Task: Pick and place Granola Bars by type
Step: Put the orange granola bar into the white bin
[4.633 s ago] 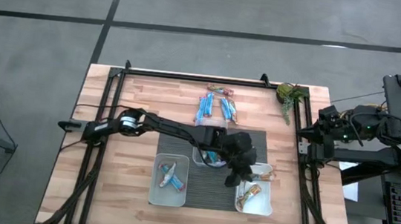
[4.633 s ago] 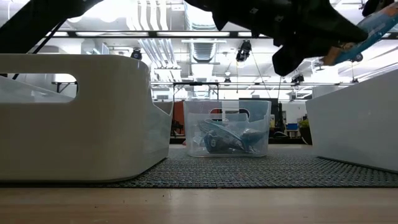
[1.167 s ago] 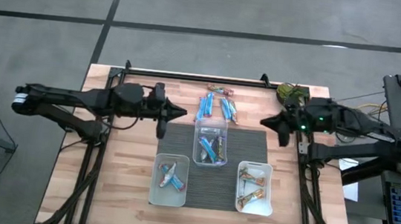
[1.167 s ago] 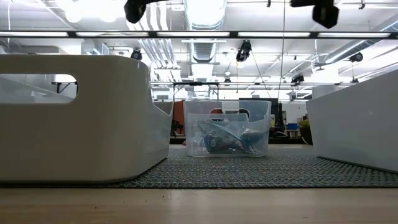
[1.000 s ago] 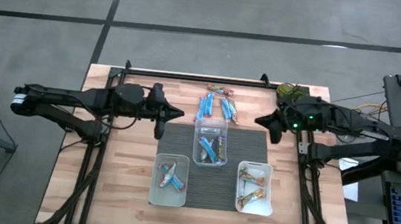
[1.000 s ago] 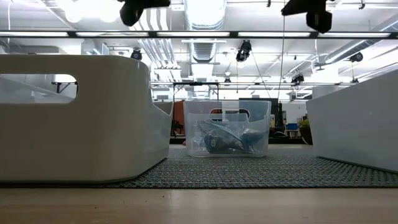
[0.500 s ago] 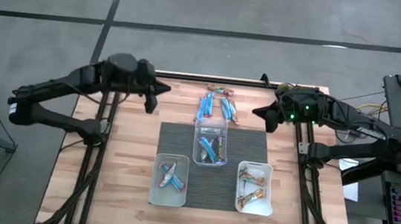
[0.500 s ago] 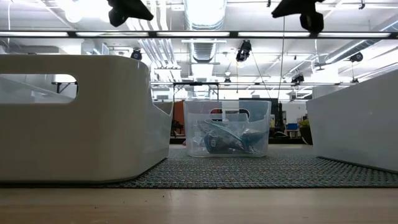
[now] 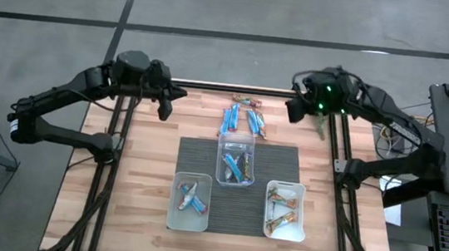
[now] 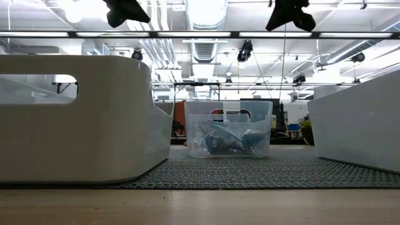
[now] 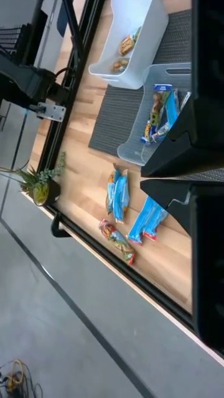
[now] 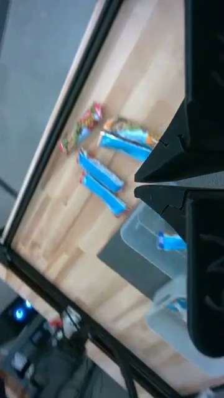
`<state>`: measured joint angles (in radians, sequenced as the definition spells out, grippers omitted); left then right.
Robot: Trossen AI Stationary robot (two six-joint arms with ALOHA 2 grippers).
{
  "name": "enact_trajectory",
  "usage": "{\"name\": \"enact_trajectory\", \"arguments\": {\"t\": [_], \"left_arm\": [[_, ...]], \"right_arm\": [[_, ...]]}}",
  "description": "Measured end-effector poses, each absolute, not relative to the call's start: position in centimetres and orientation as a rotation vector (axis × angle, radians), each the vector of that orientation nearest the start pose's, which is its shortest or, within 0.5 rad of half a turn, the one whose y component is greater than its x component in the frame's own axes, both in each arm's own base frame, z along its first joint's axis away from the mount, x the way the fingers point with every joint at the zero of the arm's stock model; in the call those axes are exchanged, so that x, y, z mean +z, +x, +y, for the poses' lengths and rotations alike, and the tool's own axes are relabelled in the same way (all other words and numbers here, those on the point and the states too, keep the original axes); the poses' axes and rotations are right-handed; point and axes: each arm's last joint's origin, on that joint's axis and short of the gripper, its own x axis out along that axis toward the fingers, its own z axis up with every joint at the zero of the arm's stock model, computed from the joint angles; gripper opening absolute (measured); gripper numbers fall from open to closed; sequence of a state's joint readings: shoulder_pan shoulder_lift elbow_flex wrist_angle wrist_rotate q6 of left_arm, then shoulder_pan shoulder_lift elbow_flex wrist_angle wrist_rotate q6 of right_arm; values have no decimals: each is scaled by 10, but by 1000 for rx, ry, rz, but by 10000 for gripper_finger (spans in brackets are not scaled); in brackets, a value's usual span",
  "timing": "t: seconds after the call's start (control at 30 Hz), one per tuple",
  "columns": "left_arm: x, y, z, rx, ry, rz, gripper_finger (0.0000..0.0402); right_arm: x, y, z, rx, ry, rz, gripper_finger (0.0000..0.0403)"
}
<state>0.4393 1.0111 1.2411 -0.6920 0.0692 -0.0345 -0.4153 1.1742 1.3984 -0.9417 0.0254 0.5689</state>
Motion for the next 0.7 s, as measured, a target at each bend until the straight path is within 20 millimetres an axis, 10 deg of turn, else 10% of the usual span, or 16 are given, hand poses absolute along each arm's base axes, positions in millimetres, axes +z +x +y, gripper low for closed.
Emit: {"name": "enact_trajectory", "arguments": {"t": [0.7], "left_arm": [[399,173,79,371,-143,441,0]], "right_arm": [[368,251,-160,-662,718,763,13]]}}
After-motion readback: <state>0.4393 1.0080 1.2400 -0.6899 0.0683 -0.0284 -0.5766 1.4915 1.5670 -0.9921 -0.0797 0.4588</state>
